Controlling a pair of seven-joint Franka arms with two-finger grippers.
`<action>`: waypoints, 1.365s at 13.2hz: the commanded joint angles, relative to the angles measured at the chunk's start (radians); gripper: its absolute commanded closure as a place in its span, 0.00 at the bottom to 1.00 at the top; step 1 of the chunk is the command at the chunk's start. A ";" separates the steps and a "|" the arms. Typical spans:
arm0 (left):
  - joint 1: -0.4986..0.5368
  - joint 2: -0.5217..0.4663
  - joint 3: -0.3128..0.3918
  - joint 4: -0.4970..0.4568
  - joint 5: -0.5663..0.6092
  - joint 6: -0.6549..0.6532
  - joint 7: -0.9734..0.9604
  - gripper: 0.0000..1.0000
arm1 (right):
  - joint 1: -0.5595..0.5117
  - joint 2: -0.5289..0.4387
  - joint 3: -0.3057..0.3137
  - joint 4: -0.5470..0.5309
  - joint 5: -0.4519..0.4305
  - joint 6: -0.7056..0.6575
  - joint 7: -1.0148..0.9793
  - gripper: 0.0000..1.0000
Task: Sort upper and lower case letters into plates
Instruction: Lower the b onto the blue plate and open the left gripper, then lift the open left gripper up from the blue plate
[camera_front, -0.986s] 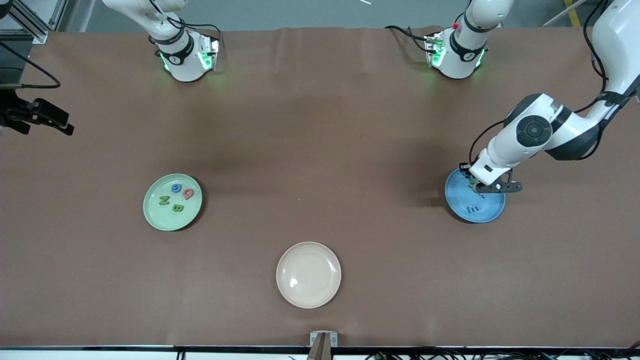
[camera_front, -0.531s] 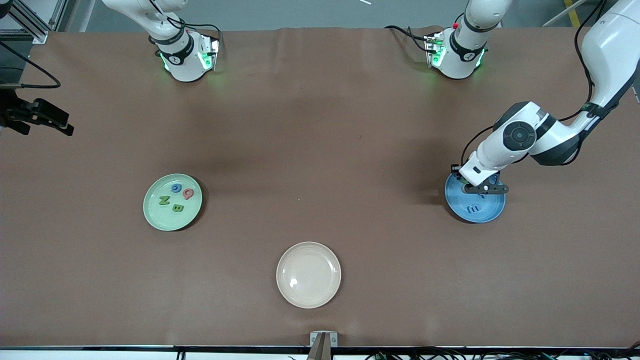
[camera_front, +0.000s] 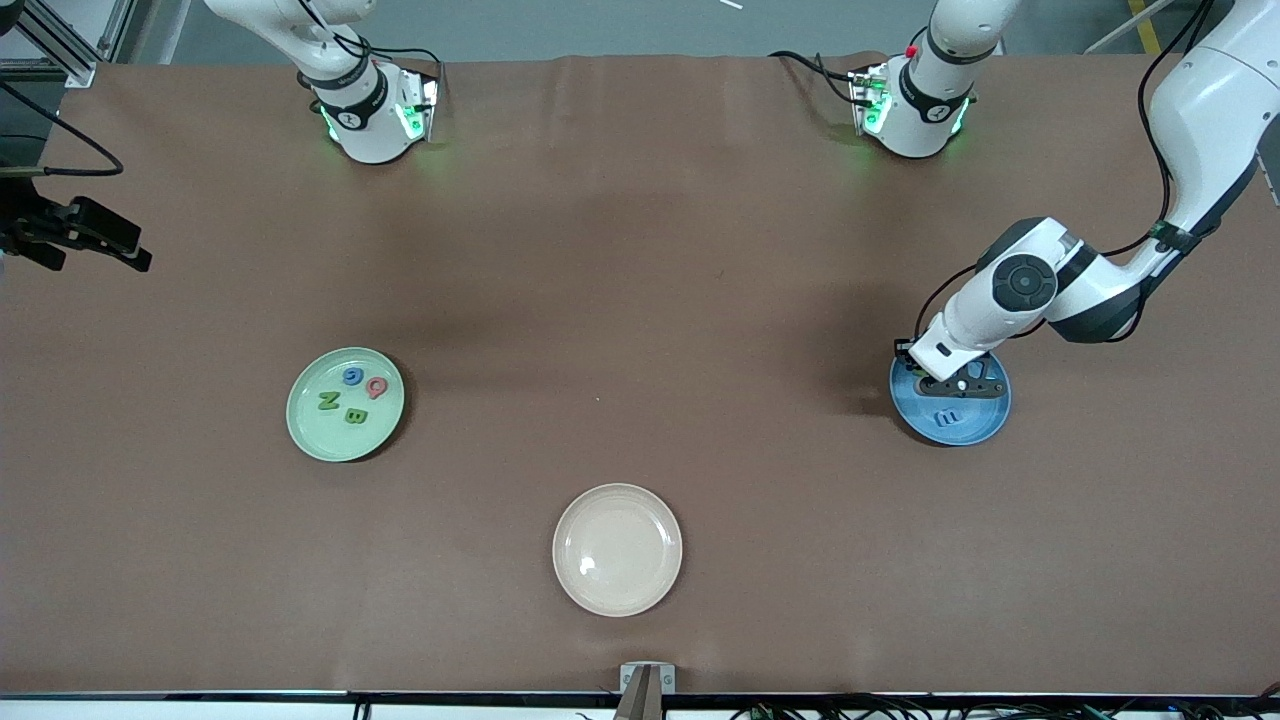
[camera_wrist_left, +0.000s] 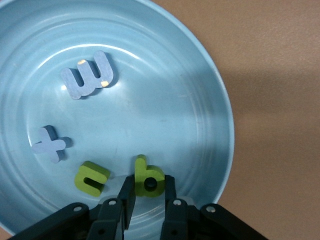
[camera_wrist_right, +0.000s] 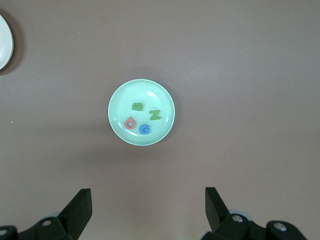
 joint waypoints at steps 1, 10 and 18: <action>0.006 -0.013 0.006 0.007 0.023 0.011 0.005 0.32 | -0.007 -0.031 0.004 -0.035 0.019 0.007 -0.014 0.00; 0.221 -0.016 -0.273 0.092 -0.125 -0.195 -0.001 0.00 | -0.006 -0.031 0.005 -0.035 -0.018 0.010 -0.030 0.00; 0.050 -0.245 -0.150 0.207 -0.533 -0.205 0.205 0.00 | -0.010 -0.030 0.002 -0.037 -0.004 -0.001 -0.028 0.00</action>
